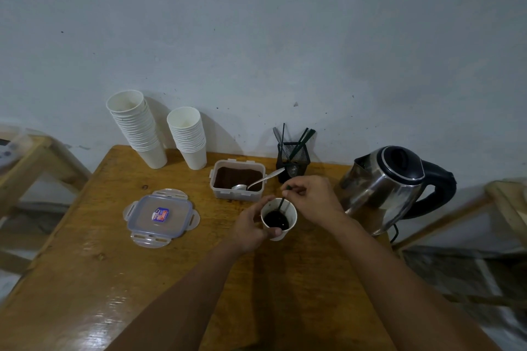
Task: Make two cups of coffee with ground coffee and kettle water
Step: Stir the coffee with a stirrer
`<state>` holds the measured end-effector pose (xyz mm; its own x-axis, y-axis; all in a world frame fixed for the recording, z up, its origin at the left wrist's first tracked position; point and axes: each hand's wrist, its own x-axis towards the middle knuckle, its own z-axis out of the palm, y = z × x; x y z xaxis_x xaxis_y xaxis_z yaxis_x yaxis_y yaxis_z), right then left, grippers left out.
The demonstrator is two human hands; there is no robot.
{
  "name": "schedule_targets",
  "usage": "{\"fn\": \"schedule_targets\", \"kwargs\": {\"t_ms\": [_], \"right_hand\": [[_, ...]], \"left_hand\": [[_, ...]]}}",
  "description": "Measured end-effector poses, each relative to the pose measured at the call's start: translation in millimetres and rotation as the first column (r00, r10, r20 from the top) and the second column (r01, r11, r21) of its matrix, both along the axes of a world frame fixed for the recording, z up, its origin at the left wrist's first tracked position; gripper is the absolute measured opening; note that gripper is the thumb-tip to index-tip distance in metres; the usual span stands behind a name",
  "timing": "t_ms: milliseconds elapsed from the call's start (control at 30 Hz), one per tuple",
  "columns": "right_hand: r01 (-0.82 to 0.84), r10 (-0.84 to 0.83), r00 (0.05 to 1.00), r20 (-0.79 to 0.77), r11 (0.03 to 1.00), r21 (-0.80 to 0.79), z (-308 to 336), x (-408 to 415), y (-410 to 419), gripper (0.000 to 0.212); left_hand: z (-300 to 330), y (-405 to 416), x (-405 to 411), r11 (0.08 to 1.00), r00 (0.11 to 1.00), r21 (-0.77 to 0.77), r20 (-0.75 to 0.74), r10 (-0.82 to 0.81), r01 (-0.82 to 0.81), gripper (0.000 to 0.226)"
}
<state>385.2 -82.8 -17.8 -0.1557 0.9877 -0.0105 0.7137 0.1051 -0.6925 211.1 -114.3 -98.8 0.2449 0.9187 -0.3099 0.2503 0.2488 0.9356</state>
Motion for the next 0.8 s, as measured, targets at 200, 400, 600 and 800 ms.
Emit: {"fn": "schedule_targets", "kwargs": {"t_ms": [200, 400, 600, 800], "right_hand": [[0.065, -0.069, 0.995, 0.07, 0.996, 0.056, -1, -1, 2, 0.013], [-0.073, 0.077, 0.995, 0.058, 0.995, -0.067, 5, -3, -3, 0.011], [0.005, -0.01, 0.995, 0.103, 0.999, 0.052, 9, -1, 0, 0.015], [0.004, -0.014, 0.984, 0.176, 0.998, 0.059, 8, 1, 0, 0.014]], "left_hand": [[1, -1, 0, 1.0, 1.0, 0.018, -0.008, 0.005, -0.004, 0.077], [2, -1, 1, 1.0, 1.0, 0.013, -0.011, 0.0, 0.0, 0.078], [1, -1, 0, 1.0, 1.0, 0.015, -0.027, -0.008, 0.008, 0.078], [1, 0, 0, 1.0, 1.0, 0.008, -0.021, -0.004, 0.004, 0.078]]}}
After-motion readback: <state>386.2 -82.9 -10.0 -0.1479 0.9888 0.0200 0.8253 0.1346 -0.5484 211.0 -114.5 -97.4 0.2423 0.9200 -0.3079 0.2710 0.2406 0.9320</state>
